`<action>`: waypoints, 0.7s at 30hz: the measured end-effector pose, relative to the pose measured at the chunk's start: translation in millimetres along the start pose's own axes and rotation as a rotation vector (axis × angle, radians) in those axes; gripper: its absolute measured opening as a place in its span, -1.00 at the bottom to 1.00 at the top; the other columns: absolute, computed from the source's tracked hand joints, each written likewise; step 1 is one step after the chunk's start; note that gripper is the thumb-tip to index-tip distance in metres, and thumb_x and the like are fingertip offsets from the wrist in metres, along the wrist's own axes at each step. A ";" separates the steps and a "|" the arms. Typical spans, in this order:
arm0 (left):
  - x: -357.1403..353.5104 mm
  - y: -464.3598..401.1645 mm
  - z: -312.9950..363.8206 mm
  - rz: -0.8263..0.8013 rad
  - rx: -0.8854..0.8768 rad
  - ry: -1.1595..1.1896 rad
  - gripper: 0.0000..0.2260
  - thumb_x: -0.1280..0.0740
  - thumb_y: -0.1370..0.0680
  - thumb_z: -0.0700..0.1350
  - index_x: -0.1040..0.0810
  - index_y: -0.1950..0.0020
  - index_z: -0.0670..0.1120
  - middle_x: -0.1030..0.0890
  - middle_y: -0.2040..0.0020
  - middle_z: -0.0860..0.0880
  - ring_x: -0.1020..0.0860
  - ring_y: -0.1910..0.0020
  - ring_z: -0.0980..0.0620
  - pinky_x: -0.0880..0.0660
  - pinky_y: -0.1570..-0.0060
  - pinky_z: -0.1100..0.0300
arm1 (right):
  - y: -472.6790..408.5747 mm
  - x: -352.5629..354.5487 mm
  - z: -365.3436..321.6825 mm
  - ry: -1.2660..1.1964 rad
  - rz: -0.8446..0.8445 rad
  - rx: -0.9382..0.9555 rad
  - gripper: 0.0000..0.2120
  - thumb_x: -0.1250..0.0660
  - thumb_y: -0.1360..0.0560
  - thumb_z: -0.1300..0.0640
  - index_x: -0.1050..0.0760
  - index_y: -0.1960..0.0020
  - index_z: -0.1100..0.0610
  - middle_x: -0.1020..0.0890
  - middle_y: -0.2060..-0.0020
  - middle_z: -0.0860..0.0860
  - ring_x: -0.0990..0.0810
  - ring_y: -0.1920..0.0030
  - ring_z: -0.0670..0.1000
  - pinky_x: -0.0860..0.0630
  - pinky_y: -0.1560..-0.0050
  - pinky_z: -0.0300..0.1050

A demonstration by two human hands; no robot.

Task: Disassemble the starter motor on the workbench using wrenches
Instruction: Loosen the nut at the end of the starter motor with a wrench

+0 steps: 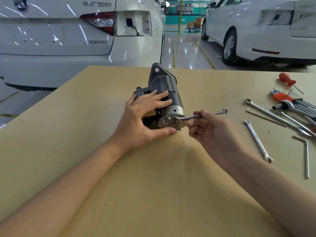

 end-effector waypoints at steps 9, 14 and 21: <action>-1.3 -0.4 2.0 0.028 0.008 -0.004 -0.46 -0.51 -0.30 0.14 -0.54 -0.25 0.09 -0.47 -0.38 0.13 -0.32 -0.45 0.17 -0.04 -0.48 -0.20 | 7.1 -4.9 7.7 -0.078 0.001 -0.099 -0.80 -0.09 -0.63 0.18 -0.43 0.08 0.20 -0.66 0.35 0.12 -0.63 0.37 0.01 -0.58 0.31 -0.20; -1.9 -1.7 2.2 0.050 0.004 -0.008 -0.54 -0.49 -0.35 0.08 -0.55 -0.23 0.08 -0.49 -0.35 0.10 -0.36 -0.43 0.13 -0.10 -0.45 -0.22 | 13.1 -8.8 13.9 -0.178 0.053 -0.162 -0.81 -0.07 -0.63 0.21 -0.42 0.08 0.18 -0.69 0.30 0.14 -0.69 0.30 0.04 -0.61 0.26 -0.17; -3.3 -2.4 0.6 0.063 -0.009 -0.021 -0.55 -0.52 -0.36 0.04 -0.60 -0.23 0.01 -0.51 -0.34 0.08 -0.38 -0.42 0.10 -0.12 -0.44 -0.23 | 12.6 -8.3 11.3 -0.077 0.030 -0.036 -0.77 -0.09 -0.65 0.19 -0.45 0.10 0.22 -0.70 0.27 0.16 -0.70 0.25 0.07 -0.62 0.25 -0.17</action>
Point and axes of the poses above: each hand's wrist, its own y-axis away from the middle knuckle, its own x-axis out of the back of the hand, z = x × y, the point moved 2 cm from there along -y, towards the middle knuckle
